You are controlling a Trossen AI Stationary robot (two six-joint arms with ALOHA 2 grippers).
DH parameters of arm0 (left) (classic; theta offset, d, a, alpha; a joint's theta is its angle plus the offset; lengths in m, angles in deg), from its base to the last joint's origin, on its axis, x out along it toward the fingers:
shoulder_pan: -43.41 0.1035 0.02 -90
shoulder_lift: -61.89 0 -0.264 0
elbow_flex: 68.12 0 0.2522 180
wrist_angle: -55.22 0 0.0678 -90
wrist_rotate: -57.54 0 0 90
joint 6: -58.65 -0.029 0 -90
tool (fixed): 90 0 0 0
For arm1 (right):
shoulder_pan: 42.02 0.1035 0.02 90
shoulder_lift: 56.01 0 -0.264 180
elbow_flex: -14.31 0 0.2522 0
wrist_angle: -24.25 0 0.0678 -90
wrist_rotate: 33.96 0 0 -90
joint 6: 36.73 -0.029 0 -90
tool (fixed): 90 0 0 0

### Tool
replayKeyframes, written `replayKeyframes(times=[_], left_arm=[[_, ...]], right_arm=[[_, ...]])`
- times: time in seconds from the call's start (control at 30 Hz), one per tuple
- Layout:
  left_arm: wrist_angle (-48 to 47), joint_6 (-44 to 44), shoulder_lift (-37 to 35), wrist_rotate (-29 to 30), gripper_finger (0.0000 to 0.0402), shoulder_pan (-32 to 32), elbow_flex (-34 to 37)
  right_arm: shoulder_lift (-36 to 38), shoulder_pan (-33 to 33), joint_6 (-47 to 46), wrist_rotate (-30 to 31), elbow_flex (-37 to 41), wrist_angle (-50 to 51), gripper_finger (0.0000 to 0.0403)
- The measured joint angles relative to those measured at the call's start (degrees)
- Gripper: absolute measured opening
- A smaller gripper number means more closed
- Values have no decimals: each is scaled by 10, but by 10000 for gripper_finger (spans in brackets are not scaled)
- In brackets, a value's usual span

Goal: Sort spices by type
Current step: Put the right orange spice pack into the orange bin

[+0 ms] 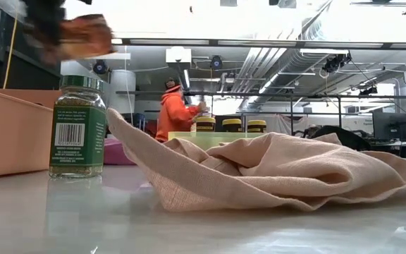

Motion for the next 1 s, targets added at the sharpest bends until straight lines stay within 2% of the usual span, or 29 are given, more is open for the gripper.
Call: replayKeyframes(times=[0.13, 0.27, 0.4, 0.47, 0.53, 0.63, 0.73, 0.87, 1.0], left_arm=[[-43, 5, 11, -176, 1, -31, 0], [-50, -54, 18, -270, 0, -66, 0], [-40, -160, 38, -313, 0, -87, 8], [-38, -181, 59, -316, 0, -89, 13], [-19, -169, 80, -314, 0, -87, 23], [88, -85, 81, -312, 0, -93, 53], [219, 51, 55, -275, 0, -122, 92], [287, 273, 6, -124, 0, -196, 136], [295, 512, -27, 51, 0, -316, 163]], right_arm=[[0, -12, -15, -25, 0, 25, 232], [0, -20, -15, -43, 0, 28, 232], [0, -21, -16, -56, 0, 33, 232], [0, -21, -16, -61, 0, 36, 232], [0, -21, -17, -65, 0, 43, 232], [0, -21, -18, -73, 0, 59, 232], [0, -21, -30, -84, 0, 71, 232], [0, -21, -30, -87, 0, 84, 232], [0, -21, -30, -86, 0, 86, 232]])
